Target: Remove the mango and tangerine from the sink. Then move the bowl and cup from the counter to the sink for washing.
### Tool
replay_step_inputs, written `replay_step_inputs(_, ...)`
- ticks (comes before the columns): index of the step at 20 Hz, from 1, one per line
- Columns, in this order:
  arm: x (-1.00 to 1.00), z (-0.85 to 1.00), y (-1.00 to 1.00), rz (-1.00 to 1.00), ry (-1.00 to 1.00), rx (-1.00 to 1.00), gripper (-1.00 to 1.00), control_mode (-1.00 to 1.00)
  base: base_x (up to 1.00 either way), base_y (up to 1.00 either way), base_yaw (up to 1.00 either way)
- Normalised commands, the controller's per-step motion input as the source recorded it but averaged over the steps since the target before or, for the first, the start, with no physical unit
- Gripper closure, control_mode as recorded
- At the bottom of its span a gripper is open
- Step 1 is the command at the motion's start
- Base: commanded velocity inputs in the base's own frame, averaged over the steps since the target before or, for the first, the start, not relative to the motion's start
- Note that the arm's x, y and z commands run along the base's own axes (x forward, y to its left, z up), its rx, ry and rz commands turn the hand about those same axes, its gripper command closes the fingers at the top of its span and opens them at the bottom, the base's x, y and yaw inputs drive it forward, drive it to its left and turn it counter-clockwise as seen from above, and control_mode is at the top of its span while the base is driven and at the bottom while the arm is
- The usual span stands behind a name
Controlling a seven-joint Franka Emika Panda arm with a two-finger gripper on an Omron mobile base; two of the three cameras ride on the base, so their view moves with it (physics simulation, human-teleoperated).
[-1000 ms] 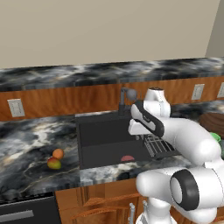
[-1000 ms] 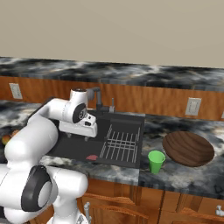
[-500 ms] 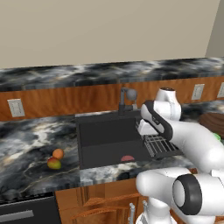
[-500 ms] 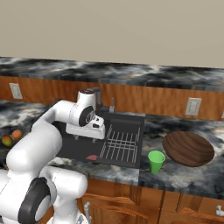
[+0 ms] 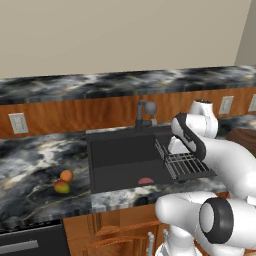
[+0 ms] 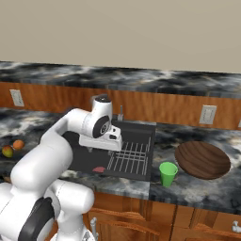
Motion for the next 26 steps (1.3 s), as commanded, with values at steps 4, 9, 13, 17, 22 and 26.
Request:
replay_step_inputs(4, -0.09, 0.06, -0.34, 0.05, -0.02, 0.0, -1.0, -1.0, 0.0, 0.0, 0.0)
replay_step_inputs(9, -0.07, 0.01, -0.36, 0.03, -0.01, 0.0, -1.0, -1.0, 0.0, 0.0, 0.0)
replay_step_inputs(13, -0.1, 0.0, -0.36, 0.04, -0.01, 0.0, -1.0, -1.0, 0.0, 0.0, 0.0)
replay_step_inputs(17, -0.11, 0.01, -0.28, 0.08, -0.01, -0.01, -1.0, -1.0, 0.0, 0.0, 0.0)
replay_step_inputs(22, -0.07, 0.08, -0.04, 0.04, -0.02, -0.19, -1.0, -1.0, 0.0, 0.0, 0.0)
replay_step_inputs(26, -0.06, 0.08, -0.14, 0.01, -0.04, -0.06, -1.0, -1.0, 0.0, 0.0, 0.0)
